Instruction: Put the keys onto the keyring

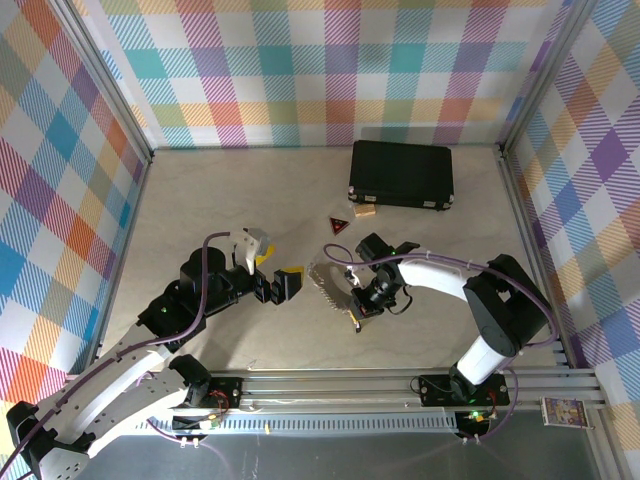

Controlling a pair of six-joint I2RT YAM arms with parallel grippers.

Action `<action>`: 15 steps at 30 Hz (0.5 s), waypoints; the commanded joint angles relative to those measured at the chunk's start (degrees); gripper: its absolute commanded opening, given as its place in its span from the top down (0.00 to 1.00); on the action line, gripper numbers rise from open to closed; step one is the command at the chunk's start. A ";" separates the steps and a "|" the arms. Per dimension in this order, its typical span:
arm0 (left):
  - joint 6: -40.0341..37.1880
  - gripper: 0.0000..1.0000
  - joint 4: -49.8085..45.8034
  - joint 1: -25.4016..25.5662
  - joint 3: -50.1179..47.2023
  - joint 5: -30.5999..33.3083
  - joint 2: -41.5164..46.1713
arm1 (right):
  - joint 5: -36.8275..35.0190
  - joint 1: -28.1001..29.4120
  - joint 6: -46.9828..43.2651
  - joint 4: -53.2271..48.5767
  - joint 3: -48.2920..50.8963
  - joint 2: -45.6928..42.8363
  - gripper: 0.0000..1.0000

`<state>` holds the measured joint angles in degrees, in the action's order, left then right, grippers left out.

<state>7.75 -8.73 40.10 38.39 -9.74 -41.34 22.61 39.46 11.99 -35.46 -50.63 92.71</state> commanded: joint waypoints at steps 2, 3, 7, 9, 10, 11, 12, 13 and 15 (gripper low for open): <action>0.59 0.00 0.73 0.41 -0.84 0.08 1.05 | 0.33 0.43 0.06 0.07 1.21 -2.05 0.89; 0.62 0.00 0.52 0.38 -0.95 -0.02 1.26 | 0.23 0.44 0.05 0.03 1.27 -2.17 0.87; 0.97 0.00 -0.63 0.40 -1.23 0.32 2.03 | -0.08 0.44 0.25 0.04 1.50 -3.04 0.81; 1.17 0.00 -0.83 0.40 -1.39 0.57 2.41 | -0.30 0.40 0.36 -0.02 1.50 -3.62 0.78; 1.25 0.00 -0.93 0.36 -1.48 0.66 2.56 | -0.54 0.43 0.39 -0.13 1.41 -3.91 0.77; 1.28 0.00 -1.02 0.42 -1.48 0.69 2.65 | -0.85 0.44 0.40 -0.39 1.24 -4.17 0.76; 1.40 0.00 -1.11 0.41 -1.48 0.73 2.71 | -1.11 0.44 0.40 -0.65 1.15 -4.52 0.75; 1.55 0.00 -1.20 0.39 -1.48 0.70 2.80 | -1.58 0.44 0.38 -0.96 0.98 -4.99 0.74; 1.78 0.00 -1.42 0.38 -1.48 0.73 2.83 | -2.01 0.44 0.40 -1.21 0.93 -6.20 0.72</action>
<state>8.38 -9.39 40.10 37.63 -9.72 -39.29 21.37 39.46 12.29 -35.59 -49.58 88.71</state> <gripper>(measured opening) 0.998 0.273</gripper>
